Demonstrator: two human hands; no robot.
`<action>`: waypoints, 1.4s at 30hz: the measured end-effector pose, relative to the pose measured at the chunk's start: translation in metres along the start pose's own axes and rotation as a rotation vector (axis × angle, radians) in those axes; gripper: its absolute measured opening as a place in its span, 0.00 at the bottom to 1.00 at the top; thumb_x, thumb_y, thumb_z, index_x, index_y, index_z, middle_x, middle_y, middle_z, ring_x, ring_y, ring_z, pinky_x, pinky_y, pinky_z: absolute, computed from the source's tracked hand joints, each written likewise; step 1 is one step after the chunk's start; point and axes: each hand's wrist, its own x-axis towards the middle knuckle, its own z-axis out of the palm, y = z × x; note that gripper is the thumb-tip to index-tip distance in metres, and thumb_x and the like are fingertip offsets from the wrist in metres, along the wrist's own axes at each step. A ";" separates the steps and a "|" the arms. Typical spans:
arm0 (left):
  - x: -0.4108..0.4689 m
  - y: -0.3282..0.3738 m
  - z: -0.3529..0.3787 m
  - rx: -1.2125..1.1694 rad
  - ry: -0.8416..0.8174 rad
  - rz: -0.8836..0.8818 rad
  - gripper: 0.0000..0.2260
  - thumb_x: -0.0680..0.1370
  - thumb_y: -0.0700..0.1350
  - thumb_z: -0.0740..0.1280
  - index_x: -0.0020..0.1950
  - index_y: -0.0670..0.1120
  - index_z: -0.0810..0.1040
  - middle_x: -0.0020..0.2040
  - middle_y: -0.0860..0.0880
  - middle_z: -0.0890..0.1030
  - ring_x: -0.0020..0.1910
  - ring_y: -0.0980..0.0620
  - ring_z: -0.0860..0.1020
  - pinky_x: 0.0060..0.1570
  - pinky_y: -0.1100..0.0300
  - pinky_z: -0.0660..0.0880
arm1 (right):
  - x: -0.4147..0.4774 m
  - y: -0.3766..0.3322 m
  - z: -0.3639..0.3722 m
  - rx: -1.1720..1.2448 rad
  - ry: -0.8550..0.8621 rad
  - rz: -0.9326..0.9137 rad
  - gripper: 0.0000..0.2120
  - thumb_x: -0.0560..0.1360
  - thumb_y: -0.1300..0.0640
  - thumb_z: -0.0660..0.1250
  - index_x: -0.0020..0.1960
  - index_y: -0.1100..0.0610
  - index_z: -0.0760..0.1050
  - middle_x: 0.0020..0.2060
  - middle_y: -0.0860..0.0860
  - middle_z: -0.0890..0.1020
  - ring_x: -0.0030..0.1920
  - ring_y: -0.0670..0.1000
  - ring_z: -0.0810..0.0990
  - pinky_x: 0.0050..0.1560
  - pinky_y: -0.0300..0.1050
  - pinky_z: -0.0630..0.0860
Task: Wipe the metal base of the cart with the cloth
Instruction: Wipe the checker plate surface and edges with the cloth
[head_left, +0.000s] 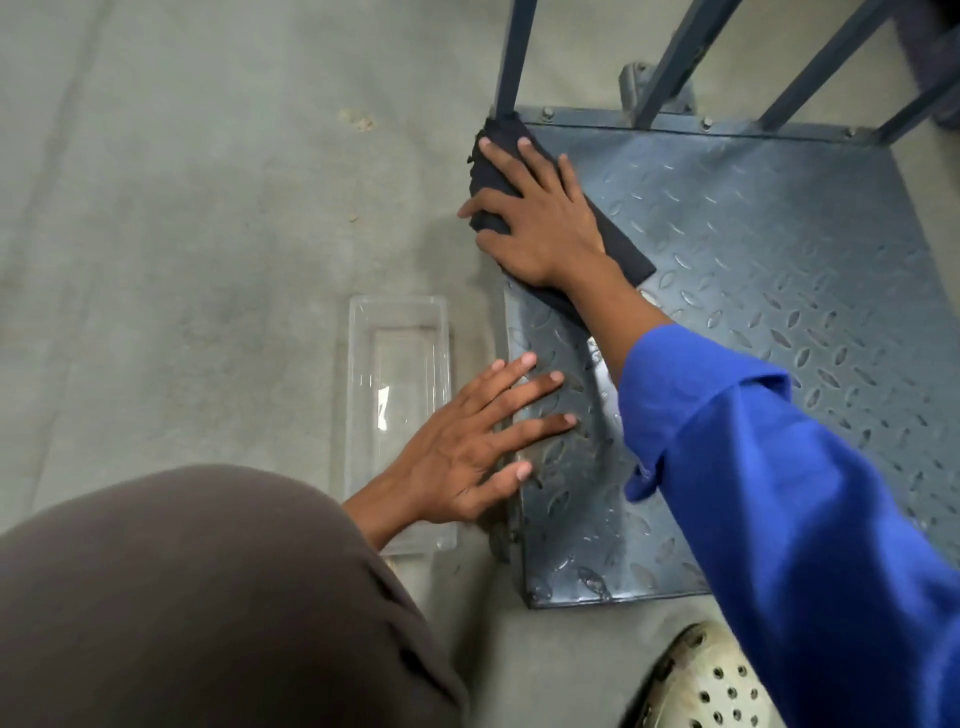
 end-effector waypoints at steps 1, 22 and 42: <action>-0.001 -0.001 -0.001 -0.002 -0.001 0.004 0.24 0.85 0.51 0.58 0.80 0.46 0.72 0.84 0.41 0.64 0.86 0.38 0.56 0.81 0.32 0.58 | -0.014 0.000 0.004 0.007 0.016 -0.010 0.21 0.78 0.40 0.58 0.69 0.34 0.75 0.86 0.42 0.52 0.86 0.55 0.45 0.83 0.65 0.40; 0.029 -0.048 -0.038 0.101 -0.033 0.015 0.23 0.87 0.53 0.61 0.82 0.50 0.69 0.86 0.45 0.60 0.87 0.43 0.53 0.83 0.37 0.54 | -0.163 0.006 0.026 0.140 0.237 0.509 0.26 0.85 0.31 0.48 0.82 0.30 0.55 0.86 0.42 0.52 0.86 0.52 0.44 0.84 0.63 0.41; 0.059 -0.046 -0.038 0.171 0.098 -0.054 0.21 0.89 0.47 0.54 0.82 0.49 0.70 0.85 0.43 0.63 0.86 0.38 0.55 0.83 0.33 0.47 | -0.268 -0.156 0.081 0.016 0.401 0.717 0.29 0.86 0.43 0.58 0.85 0.43 0.56 0.86 0.50 0.55 0.86 0.58 0.50 0.83 0.67 0.50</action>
